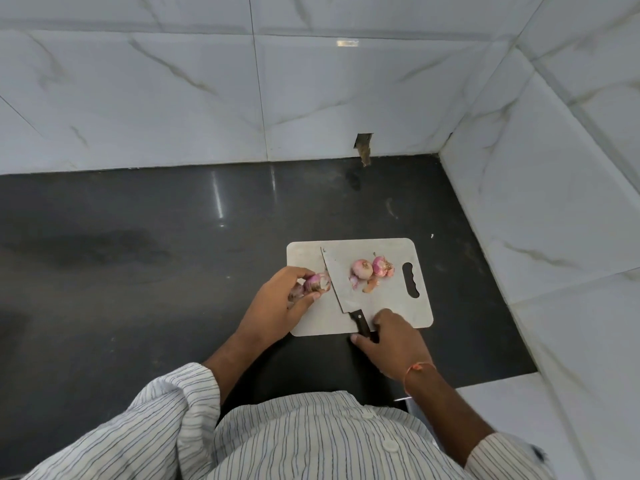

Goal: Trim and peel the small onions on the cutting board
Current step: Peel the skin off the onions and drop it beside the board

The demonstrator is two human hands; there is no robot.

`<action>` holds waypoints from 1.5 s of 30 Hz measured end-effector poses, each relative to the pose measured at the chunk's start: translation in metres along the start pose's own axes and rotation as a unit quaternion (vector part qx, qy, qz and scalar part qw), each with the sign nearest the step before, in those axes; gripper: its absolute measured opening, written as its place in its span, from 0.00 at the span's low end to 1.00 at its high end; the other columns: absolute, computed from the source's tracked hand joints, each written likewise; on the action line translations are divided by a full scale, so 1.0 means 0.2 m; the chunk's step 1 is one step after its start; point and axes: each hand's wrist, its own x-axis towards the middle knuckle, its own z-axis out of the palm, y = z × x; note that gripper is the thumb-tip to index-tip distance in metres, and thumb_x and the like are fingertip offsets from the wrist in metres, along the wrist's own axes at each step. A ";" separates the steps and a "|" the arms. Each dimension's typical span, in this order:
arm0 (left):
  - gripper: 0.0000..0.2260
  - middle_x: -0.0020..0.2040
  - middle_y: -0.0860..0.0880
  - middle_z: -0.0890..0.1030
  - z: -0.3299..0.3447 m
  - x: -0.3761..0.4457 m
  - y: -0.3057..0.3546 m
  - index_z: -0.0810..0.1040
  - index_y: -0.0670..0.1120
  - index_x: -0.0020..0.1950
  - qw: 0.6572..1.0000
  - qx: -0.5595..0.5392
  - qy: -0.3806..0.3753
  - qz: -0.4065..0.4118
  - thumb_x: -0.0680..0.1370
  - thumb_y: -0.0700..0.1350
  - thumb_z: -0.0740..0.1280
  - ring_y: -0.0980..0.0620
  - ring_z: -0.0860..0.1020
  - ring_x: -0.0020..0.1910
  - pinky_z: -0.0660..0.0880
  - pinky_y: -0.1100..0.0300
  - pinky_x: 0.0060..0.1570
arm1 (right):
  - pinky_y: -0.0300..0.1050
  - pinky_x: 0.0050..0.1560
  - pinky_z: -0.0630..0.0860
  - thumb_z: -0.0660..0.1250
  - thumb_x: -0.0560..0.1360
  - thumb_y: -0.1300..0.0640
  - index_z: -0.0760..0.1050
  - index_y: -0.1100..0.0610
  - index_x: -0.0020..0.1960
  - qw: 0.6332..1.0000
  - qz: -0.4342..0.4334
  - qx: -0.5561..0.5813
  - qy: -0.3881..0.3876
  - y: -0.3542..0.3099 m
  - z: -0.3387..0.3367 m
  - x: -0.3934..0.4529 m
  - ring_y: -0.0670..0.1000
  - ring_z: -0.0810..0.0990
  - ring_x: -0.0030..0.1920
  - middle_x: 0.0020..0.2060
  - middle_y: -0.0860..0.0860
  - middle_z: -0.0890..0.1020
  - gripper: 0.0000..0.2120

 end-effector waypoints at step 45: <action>0.18 0.58 0.54 0.85 0.18 0.05 -0.09 0.86 0.48 0.66 0.996 -0.015 0.046 -0.072 0.77 0.49 0.79 0.57 0.82 0.54 0.82 0.55 0.60 | 0.34 0.35 0.69 0.57 0.87 0.46 0.76 0.47 0.61 0.965 -0.064 0.255 0.026 -0.13 0.19 -0.15 0.41 0.79 0.35 0.33 0.45 0.78 0.11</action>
